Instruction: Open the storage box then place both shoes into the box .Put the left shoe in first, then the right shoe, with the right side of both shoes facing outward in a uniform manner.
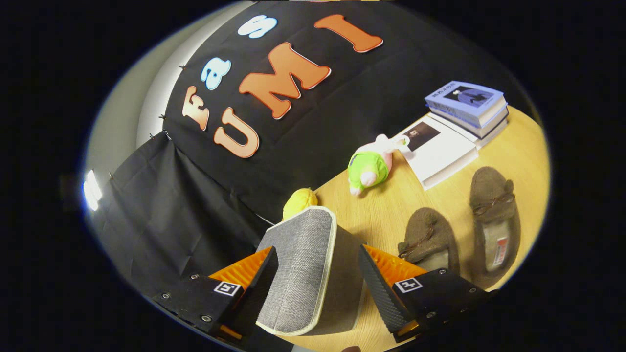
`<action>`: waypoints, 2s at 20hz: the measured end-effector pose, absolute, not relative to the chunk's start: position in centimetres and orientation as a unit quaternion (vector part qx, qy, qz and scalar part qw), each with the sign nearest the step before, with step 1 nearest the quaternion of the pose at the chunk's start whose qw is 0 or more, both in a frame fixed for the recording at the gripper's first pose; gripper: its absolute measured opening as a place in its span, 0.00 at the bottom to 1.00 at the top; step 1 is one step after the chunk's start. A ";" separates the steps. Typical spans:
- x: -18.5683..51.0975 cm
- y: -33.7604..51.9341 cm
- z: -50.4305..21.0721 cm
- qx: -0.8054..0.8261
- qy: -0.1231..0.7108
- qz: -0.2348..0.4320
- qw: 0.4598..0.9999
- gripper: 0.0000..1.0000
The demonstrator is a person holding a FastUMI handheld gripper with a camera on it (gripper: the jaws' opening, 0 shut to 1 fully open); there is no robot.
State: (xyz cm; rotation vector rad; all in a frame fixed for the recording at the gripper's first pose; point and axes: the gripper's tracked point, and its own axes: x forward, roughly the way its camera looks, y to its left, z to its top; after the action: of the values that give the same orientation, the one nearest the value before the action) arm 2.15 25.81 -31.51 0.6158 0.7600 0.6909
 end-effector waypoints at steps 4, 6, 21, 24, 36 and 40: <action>0.9 27.6 -33.4 0.324 0.388 0.344 0.791 0.99; 0.2 28.5 -33.5 0.339 0.398 0.357 0.774 0.98; -0.1 29.0 -33.3 0.373 0.414 0.351 0.752 0.39; 0.3 29.1 -31.2 0.387 0.396 0.355 0.753 0.06; -0.9 35.3 -19.2 0.354 0.361 0.408 0.761 0.01; -1.7 38.4 -16.5 0.311 0.361 0.408 0.779 0.01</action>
State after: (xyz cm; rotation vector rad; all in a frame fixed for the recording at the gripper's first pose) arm -1.68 38.41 -16.54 0.6720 0.7801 0.8819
